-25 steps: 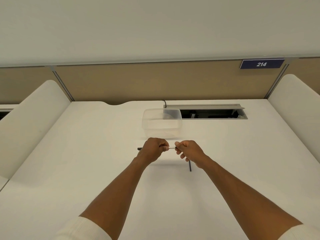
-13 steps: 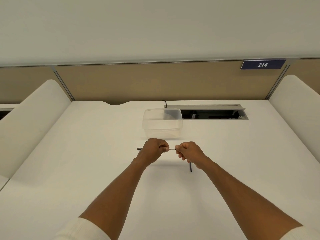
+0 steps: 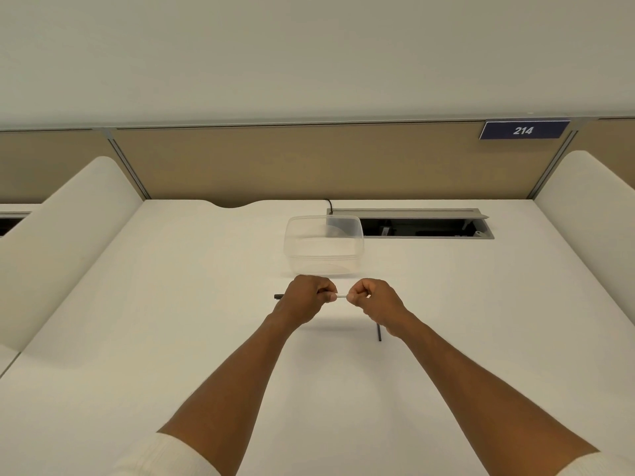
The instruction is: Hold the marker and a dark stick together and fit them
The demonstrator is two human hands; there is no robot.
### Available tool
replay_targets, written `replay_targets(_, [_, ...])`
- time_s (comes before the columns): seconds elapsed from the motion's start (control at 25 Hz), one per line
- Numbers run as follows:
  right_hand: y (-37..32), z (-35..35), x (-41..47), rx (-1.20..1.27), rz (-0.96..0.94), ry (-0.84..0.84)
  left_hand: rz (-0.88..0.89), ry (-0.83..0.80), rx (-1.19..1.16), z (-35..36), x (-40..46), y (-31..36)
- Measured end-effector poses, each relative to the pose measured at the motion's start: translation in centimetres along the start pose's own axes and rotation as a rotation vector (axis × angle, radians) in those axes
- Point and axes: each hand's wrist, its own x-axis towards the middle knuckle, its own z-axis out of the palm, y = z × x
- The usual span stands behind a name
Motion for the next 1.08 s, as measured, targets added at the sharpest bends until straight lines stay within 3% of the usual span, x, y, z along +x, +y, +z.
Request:
replay_targets(0.2, [-0.5,-0.2,-0.3,-0.020,0.082,-0.059,0.010,-0.006,0.006,-0.3,0.0,0.0])
replay_targets(0.4, [-0.2,0.1,0.0,-0.013,0.013,-0.007,0.008,0.004,0.004,-0.3,0.0,-0.2])
replay_targets(0.6, [-0.8,-0.1,-0.2,-0.015,0.093,-0.069,0.018,-0.006,0.012,-0.5,0.0,-0.1])
replay_targets(0.84, [-0.7,0.0,0.0,0.013,0.028,-0.012,0.018,-0.002,0.010,-0.6,0.2,-0.2])
replay_targets(1.08, [-1.4,0.3,-0.3,-0.053,0.072,-0.072,0.023,-0.035,0.030,-1.1,0.3,-0.3])
